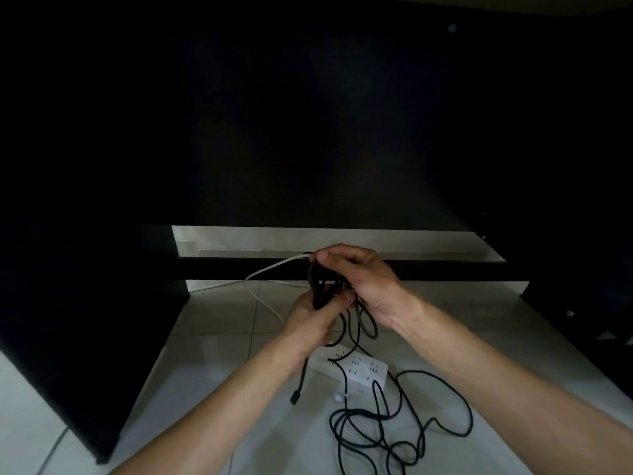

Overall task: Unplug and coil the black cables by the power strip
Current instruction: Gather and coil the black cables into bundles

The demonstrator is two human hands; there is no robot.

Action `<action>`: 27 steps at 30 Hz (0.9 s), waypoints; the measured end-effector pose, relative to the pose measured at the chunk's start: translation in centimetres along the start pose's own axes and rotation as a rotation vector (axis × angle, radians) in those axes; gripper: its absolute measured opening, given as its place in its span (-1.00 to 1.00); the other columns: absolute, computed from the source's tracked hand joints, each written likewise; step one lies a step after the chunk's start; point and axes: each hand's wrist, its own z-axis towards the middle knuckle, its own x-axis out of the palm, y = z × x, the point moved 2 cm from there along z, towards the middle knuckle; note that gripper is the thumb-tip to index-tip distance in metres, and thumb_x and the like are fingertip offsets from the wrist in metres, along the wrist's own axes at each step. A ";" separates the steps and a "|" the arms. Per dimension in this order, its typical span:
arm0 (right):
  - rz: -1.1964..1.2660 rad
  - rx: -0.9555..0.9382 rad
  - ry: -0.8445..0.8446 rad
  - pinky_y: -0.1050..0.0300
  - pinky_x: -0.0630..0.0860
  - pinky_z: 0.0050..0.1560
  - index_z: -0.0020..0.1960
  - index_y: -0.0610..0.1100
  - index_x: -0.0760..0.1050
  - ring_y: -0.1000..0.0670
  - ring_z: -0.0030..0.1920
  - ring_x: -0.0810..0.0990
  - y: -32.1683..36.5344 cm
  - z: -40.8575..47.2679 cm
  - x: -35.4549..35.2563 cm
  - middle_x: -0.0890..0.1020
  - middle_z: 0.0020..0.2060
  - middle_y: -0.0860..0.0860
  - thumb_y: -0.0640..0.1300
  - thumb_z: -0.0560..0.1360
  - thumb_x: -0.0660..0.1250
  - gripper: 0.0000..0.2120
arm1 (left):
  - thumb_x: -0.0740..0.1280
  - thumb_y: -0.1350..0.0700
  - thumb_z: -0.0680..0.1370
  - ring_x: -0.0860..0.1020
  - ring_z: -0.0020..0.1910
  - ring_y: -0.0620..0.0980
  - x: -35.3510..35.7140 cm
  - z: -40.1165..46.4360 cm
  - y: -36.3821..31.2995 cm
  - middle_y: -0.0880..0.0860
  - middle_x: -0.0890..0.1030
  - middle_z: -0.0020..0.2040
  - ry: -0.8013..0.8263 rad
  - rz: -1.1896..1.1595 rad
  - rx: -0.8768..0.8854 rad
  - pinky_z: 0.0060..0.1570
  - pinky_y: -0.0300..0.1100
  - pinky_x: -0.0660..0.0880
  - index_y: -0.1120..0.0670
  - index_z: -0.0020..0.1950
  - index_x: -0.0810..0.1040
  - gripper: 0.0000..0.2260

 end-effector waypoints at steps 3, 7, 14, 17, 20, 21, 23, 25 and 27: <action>0.033 -0.044 -0.051 0.18 0.55 0.18 -0.05 -0.09 0.70 0.10 0.07 0.68 -1.3 -0.5 0.2 0.75 -0.05 0.03 -0.16 0.52 0.41 -0.91 | 0.39 -0.02 0.53 0.26 -0.53 -0.15 -0.2 0.5 0.6 -0.10 0.39 -0.50 0.011 0.025 -0.089 -0.53 -0.28 0.21 0.05 -0.14 0.53 -0.83; 0.025 -0.099 -0.108 0.28 0.56 0.08 -0.05 -0.12 0.66 0.07 0.04 0.67 -2.3 -0.5 -0.1 0.73 -0.06 0.02 -0.19 0.55 0.38 -0.92 | 0.34 -0.03 0.57 0.33 -0.56 -0.22 -0.4 0.4 0.5 -0.10 0.50 -0.52 0.029 0.123 -0.067 -0.48 -0.29 0.26 -0.02 -0.15 0.53 -0.86; -0.482 0.125 0.175 0.17 0.45 0.08 0.08 0.03 0.41 0.04 0.14 0.55 -4.7 -1.2 -2.7 0.60 0.05 0.04 -0.12 0.63 0.14 -0.89 | 0.33 -0.03 0.58 0.52 -0.31 -0.32 -2.0 0.9 -0.2 -0.19 0.62 -0.28 -0.056 0.270 0.025 -0.41 -0.53 0.34 0.00 0.05 0.63 -0.84; -0.641 0.181 0.304 0.12 0.47 0.16 0.13 0.11 0.42 0.05 0.16 0.56 -5.3 -1.7 -3.0 0.62 0.09 0.08 0.00 0.61 0.18 -0.88 | 0.35 -0.08 0.55 0.53 -0.31 -0.33 -3.0 1.2 0.4 -0.23 0.60 -0.34 -0.014 0.413 -0.008 -0.38 -0.47 0.36 -0.01 -0.04 0.64 -0.83; -0.740 0.142 0.300 0.11 0.50 0.06 0.00 0.08 0.53 0.06 0.02 0.60 -5.5 -1.7 -2.9 0.65 -0.06 0.11 0.07 0.50 0.24 -0.85 | 0.37 -0.04 0.55 0.54 -0.20 -0.24 -3.7 1.7 1.1 -0.18 0.61 -0.24 -0.024 0.581 -0.030 -0.30 -0.35 0.35 -0.03 -0.10 0.60 -0.89; -0.810 0.109 0.306 0.10 0.49 -0.04 -0.08 0.05 0.55 0.06 -0.07 0.59 -5.5 -1.7 -3.1 0.63 -0.15 0.11 0.05 0.50 0.26 -0.87 | 0.36 0.01 0.55 0.54 -0.20 -0.16 -4.1 2.0 1.3 -0.15 0.59 -0.24 -0.064 0.623 -0.026 -0.31 -0.32 0.35 -0.03 -0.16 0.56 -0.90; -0.948 0.045 0.344 0.14 0.42 -0.20 -0.22 0.01 0.54 0.10 -0.26 0.51 -5.5 -1.9 -3.3 0.56 -0.33 0.12 0.06 0.53 0.29 -0.80 | 0.34 0.06 0.56 0.51 -0.23 -0.04 -4.8 2.5 1.4 -0.09 0.54 -0.29 -0.187 0.611 -0.009 -0.33 -0.26 0.34 -0.03 -0.23 0.50 -0.83; -1.059 0.019 0.424 0.21 0.35 -0.32 -0.27 0.00 0.52 0.13 -0.38 0.43 -5.7 -2.8 -2.7 0.49 -0.41 0.11 0.17 0.56 0.27 -0.67 | 0.32 0.02 0.58 0.47 -0.34 -0.03 -5.7 3.0 1.2 -0.03 0.51 -0.36 -0.293 0.485 -0.018 -0.37 -0.22 0.32 0.00 -0.25 0.51 -0.79; -1.112 0.050 0.535 0.19 0.34 -0.33 -0.22 -0.01 0.52 0.13 -0.38 0.44 -6.7 -3.9 -1.4 0.51 -0.37 0.11 0.24 0.60 0.17 -0.60 | 0.31 -0.02 0.59 0.44 -0.42 -0.05 -6.0 3.1 1.0 0.02 0.52 -0.37 -0.302 0.257 -0.051 -0.41 -0.22 0.32 0.05 -0.23 0.55 -0.76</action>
